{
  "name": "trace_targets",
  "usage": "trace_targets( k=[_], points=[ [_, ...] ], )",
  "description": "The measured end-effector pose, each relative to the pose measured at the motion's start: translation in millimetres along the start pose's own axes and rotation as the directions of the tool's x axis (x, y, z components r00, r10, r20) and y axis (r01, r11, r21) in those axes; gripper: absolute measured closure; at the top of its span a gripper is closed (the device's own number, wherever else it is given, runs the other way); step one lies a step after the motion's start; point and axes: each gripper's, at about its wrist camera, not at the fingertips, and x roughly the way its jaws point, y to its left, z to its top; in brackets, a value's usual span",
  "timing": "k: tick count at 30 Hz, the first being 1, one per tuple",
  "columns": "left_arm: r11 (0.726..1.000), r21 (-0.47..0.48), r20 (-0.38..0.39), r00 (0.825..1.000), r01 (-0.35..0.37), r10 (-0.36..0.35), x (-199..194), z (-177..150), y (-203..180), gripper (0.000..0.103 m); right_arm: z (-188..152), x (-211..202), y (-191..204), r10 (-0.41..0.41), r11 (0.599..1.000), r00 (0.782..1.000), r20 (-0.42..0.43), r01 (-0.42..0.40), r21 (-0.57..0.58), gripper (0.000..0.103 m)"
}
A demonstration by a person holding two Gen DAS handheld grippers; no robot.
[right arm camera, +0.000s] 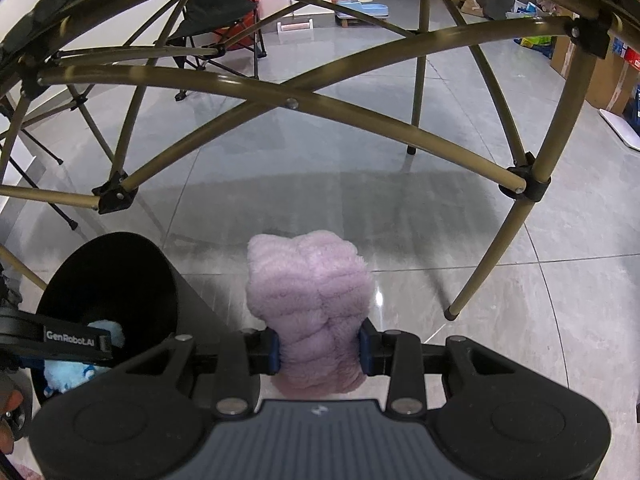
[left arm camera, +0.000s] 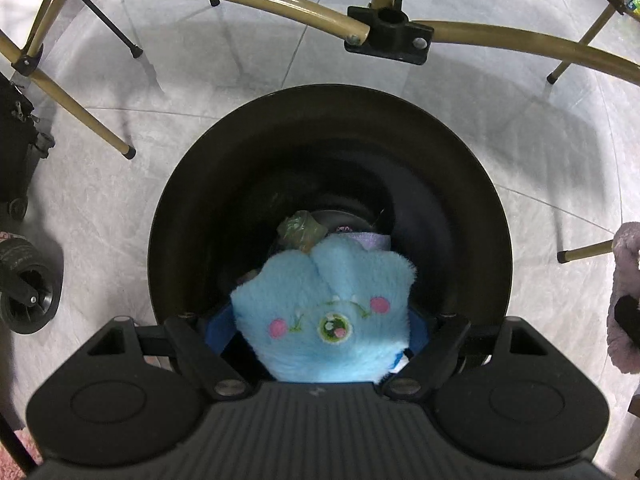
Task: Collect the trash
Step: 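Lower the left gripper into the bin and release the blue plush, then move the right gripper over the bin and release the scrunchie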
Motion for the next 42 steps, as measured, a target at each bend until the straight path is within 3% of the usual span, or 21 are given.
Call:
trace_targets(
  k=[4,7,15,42],
  points=[
    [1.0,0.005,0.01,1.0,0.004,-0.004,-1,-1,1,0.017,-1,1,0,-0.007,1.0,1.0,-0.006,0.007,-0.003,0.069],
    [1.0,0.003,0.013,1.0,-0.004,0.004,0,-3,0,0.0,-1,3,0,-0.011,1.0,1.0,-0.013,0.011,0.0,0.069],
    [1.0,-0.027,-0.019,1.0,-0.01,0.009,6,-2,7,0.0,-5,7,1,-0.018,1.0,0.999,-0.038,0.018,-0.006,0.068],
    [1.0,0.012,0.034,0.999,0.022,-0.022,-19,-16,18,0.0,-9,-4,21,-0.012,0.999,0.998,-0.068,0.01,-0.037,0.068]
  ],
)
